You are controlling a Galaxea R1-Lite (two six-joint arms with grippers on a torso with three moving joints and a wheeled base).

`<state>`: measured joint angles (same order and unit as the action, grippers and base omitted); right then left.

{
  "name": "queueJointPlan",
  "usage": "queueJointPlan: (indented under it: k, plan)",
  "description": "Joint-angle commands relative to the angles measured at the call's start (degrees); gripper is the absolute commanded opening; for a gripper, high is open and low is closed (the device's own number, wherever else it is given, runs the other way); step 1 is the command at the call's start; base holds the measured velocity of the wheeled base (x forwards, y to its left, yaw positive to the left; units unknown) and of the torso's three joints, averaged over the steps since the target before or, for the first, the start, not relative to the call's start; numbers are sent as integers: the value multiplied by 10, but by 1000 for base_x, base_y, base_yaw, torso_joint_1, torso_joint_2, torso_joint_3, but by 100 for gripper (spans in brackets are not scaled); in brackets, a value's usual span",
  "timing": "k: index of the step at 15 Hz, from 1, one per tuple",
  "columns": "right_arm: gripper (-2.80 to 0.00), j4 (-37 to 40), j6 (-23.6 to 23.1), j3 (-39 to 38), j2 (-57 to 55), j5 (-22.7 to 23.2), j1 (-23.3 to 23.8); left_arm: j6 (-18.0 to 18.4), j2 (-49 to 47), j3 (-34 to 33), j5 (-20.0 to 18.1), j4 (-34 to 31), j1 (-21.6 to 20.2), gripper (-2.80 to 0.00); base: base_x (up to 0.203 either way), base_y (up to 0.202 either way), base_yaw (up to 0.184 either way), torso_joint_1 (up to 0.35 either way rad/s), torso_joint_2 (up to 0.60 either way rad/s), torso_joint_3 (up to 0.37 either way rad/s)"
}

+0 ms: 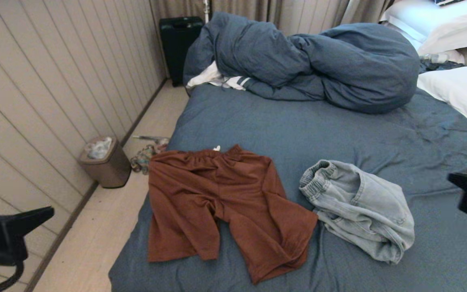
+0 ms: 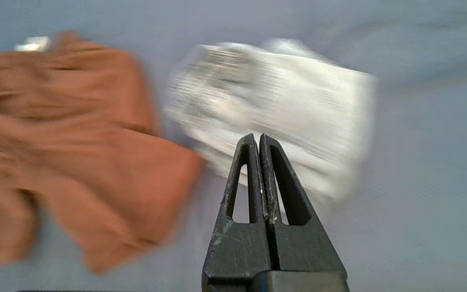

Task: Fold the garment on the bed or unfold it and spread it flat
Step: Unford the blue shorts

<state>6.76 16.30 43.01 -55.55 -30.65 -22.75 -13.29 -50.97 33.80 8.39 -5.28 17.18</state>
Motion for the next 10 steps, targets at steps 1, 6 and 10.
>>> queueJointPlan:
  k: [1, 6, 10]
  plan:
    - [-280, 71, -4, -48, 201, -69, 18, -8, 162, -31, 34, -75, -6, -280, 0, 0, 0, 0, 0, 0]
    - [-280, 173, -50, -136, 362, -21, 244, -9, 264, -135, 94, -136, -48, -280, 0, 0, 0, 0, 0, 0]
    - [-280, 41, -106, -291, 433, 165, 244, 44, 333, -175, 92, -131, -107, -280, 0, 0, 0, 0, 0, 0]
